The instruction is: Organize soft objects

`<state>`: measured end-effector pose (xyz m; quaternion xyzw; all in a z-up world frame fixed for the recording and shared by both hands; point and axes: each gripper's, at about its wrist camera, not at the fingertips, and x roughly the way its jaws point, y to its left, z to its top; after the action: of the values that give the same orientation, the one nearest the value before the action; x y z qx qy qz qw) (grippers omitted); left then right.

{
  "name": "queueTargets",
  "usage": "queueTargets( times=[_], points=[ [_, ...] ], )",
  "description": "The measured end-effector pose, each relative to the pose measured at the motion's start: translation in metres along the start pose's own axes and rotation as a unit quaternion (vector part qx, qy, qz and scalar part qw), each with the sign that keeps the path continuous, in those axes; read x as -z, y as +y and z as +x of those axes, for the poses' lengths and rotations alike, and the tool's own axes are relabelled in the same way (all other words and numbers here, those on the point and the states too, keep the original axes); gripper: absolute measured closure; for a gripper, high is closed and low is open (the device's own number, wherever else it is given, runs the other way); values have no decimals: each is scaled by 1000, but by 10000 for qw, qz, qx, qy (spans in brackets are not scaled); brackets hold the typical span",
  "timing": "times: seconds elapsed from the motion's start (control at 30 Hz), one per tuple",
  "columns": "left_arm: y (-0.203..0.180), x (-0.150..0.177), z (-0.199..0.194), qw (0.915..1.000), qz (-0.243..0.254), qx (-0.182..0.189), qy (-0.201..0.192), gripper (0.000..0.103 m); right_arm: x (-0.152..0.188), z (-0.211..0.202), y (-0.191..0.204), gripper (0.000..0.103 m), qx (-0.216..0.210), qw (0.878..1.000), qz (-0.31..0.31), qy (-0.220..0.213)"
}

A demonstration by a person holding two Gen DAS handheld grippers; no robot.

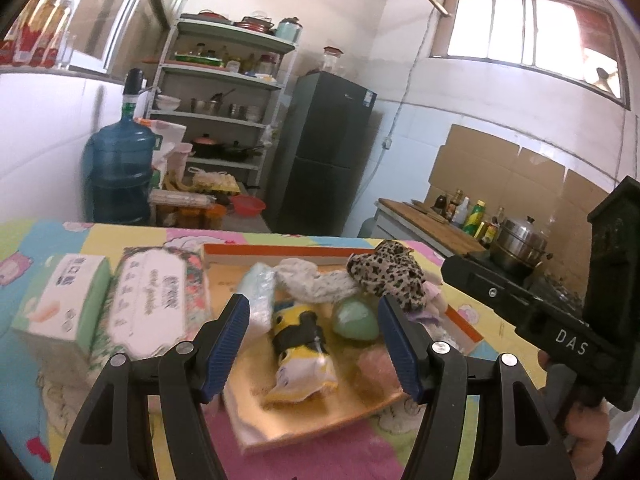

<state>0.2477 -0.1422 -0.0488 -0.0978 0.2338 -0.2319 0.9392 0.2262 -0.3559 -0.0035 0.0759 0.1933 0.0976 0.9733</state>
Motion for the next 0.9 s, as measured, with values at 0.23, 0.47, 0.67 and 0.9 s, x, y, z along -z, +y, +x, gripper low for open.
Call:
queueTargets(
  times=[0.23,0.47,0.67,0.9],
  points=[
    [7,7,-28,10000,-33,31,-81,35,8,-15,18,50,61,10000,-40,-11],
    [3,10,-55,9998,53,18,-194,35,15,-33,35,50,97,9999,-48,-60],
    [2,14,-82,9989,139,-258,-360,35,20,-48,57,50,314,9991,-246,-168],
    [4,21,-108,9975,67,-550,-440,35,31,-65,77,50,384,9983,-380,-207]
  ],
)
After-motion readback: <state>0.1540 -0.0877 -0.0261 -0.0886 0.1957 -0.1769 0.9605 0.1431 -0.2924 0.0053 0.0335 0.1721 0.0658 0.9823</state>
